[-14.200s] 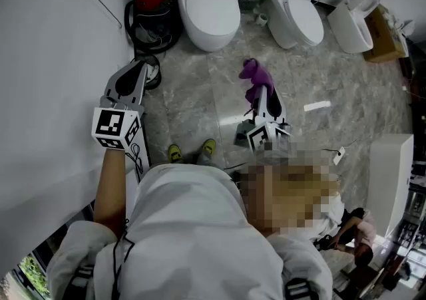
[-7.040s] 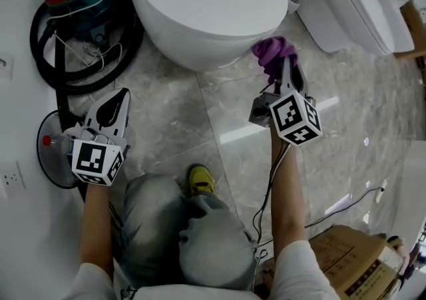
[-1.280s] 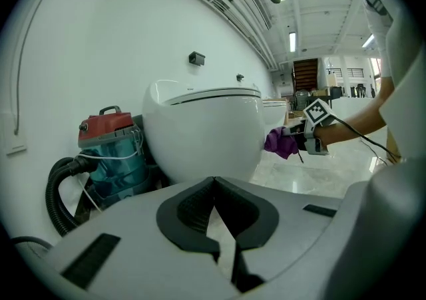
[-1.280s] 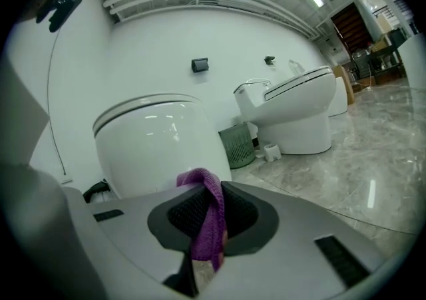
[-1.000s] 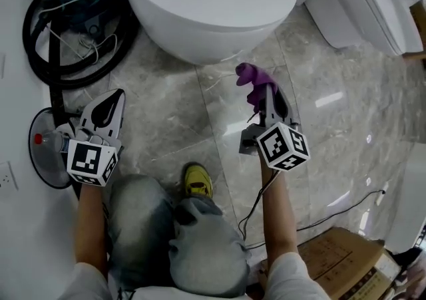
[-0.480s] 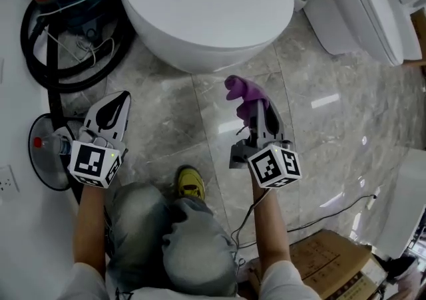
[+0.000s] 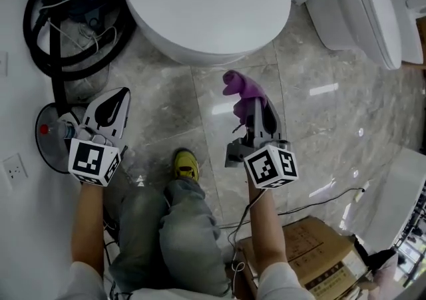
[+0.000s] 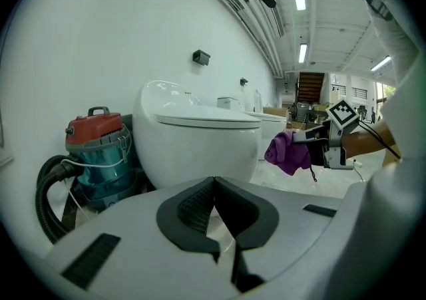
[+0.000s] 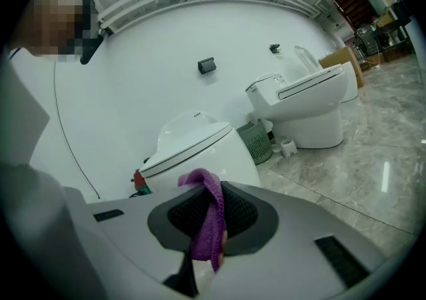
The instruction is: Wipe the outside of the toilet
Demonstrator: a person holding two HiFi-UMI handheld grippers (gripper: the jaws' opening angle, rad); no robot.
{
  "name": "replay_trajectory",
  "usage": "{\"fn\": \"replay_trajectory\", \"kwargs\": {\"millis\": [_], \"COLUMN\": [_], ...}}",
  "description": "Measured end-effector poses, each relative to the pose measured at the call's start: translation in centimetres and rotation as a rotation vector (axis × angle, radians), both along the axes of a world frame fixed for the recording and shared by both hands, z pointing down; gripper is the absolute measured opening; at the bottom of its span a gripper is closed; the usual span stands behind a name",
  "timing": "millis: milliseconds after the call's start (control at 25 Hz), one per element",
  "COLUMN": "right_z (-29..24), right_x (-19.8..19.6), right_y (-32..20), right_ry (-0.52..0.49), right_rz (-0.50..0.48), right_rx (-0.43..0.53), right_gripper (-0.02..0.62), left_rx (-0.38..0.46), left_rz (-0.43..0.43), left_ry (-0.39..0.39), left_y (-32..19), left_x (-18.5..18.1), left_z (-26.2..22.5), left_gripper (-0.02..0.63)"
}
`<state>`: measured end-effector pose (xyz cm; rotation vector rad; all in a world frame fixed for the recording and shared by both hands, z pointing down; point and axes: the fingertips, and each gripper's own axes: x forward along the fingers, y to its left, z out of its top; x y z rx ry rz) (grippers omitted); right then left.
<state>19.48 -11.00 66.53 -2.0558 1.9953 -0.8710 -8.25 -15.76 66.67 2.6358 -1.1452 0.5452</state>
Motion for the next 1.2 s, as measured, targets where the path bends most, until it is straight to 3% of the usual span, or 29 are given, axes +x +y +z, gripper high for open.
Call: {"fn": "replay_trajectory", "kwargs": {"millis": [480, 1200], "right_z": [-6.7, -23.0], "right_x": [-0.6, -1.3], "right_y": [-0.8, -2.6], "right_ry": [0.014, -0.025], "right_rz": [-0.022, -0.077], "right_rx": [-0.068, -0.087], "right_gripper": [0.055, 0.057], "left_rx": [-0.087, -0.147], "left_rz": [-0.073, -0.192], "left_ry": [0.035, 0.077], "left_y": [0.2, 0.0], "left_x": [-0.2, 0.1], "left_z": [-6.9, -22.3], "left_gripper": [0.012, 0.012]}}
